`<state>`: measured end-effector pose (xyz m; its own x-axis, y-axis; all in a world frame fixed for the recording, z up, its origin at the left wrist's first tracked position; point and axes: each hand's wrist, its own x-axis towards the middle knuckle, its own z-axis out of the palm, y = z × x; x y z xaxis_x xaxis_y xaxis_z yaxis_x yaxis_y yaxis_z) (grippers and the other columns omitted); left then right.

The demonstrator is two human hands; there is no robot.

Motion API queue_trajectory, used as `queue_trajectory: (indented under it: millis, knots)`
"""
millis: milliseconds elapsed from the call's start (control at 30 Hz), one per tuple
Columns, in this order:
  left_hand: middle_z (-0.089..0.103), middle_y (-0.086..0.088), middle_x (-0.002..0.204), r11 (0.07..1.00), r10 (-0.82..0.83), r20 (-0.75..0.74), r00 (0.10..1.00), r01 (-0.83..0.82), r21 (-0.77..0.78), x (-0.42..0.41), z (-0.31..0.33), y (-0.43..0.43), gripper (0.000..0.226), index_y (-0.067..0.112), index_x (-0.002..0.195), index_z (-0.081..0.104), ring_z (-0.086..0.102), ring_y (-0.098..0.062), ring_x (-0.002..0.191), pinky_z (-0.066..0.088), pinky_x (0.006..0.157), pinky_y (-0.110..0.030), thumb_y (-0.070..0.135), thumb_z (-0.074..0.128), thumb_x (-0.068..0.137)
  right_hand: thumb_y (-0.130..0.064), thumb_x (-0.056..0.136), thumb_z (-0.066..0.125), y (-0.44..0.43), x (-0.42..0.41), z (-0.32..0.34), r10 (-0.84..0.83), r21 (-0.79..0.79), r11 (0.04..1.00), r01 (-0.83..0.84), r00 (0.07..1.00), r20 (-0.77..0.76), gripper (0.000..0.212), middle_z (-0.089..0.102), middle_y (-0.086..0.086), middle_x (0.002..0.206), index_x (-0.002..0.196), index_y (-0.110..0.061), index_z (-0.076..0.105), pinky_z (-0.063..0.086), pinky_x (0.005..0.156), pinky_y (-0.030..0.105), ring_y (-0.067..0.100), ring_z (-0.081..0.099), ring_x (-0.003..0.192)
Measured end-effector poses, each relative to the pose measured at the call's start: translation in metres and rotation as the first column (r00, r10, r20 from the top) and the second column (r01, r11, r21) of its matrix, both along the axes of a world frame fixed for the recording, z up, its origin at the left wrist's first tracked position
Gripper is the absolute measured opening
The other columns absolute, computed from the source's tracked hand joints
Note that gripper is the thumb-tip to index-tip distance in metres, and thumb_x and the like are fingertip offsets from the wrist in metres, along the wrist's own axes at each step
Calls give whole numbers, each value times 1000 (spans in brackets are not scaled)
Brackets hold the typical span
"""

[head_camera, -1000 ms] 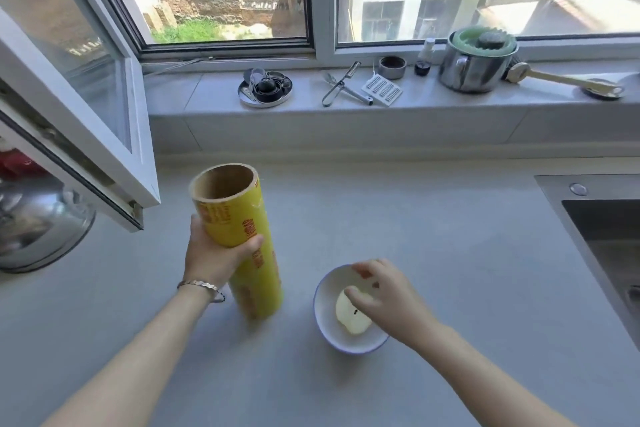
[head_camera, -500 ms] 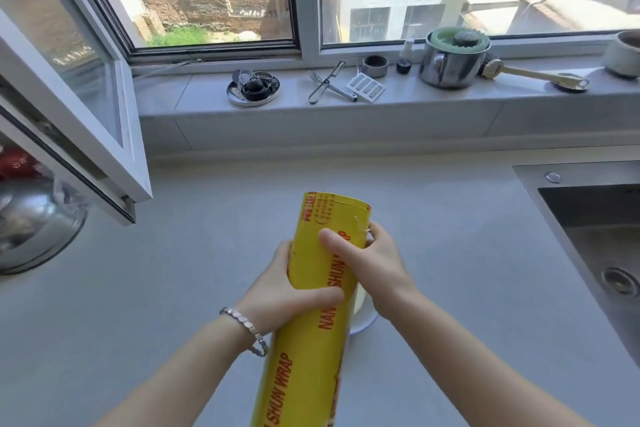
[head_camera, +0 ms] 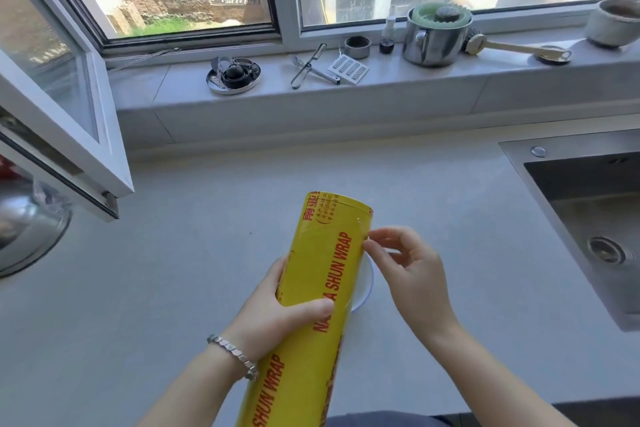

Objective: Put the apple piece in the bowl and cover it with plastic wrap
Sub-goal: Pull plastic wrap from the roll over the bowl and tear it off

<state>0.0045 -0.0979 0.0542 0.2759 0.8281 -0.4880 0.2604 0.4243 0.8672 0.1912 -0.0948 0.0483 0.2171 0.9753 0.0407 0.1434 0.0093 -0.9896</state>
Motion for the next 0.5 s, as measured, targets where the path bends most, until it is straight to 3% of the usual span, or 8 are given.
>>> queue_trajectory:
  millis: [200,300,400,500]
  knots:
    - [66,8,107,999,-39,5,999,39,-36,-4,2,-2,84,43,114,43,71,-10,83,57,62,-25,53,76,37,-10,81,65,9,15,-3,113,81,987,-136,965,236,25,63,-12,80,73,-33,59,50,67,14,5,62,77]
    - [66,7,108,997,-53,3,999,53,-63,-6,0,-4,85,45,112,43,71,-11,85,58,64,-27,56,77,35,-16,84,56,10,18,-7,177,123,963,-239,907,381,8,56,-10,79,79,-16,62,46,68,12,3,55,78]
    - [66,7,109,995,-56,3,998,56,-80,-6,0,-8,90,45,112,43,71,-12,86,59,65,-29,61,78,31,-25,88,45,9,17,-12,207,118,947,-299,848,487,22,53,-3,85,85,-7,59,46,70,19,9,50,78]
    - [66,5,109,996,-34,1,999,34,-83,-7,-1,-11,90,42,114,43,71,-15,86,60,68,-33,57,78,33,-27,87,36,4,17,-13,188,143,945,-294,846,499,24,50,-9,88,85,-10,52,45,74,20,8,49,81]
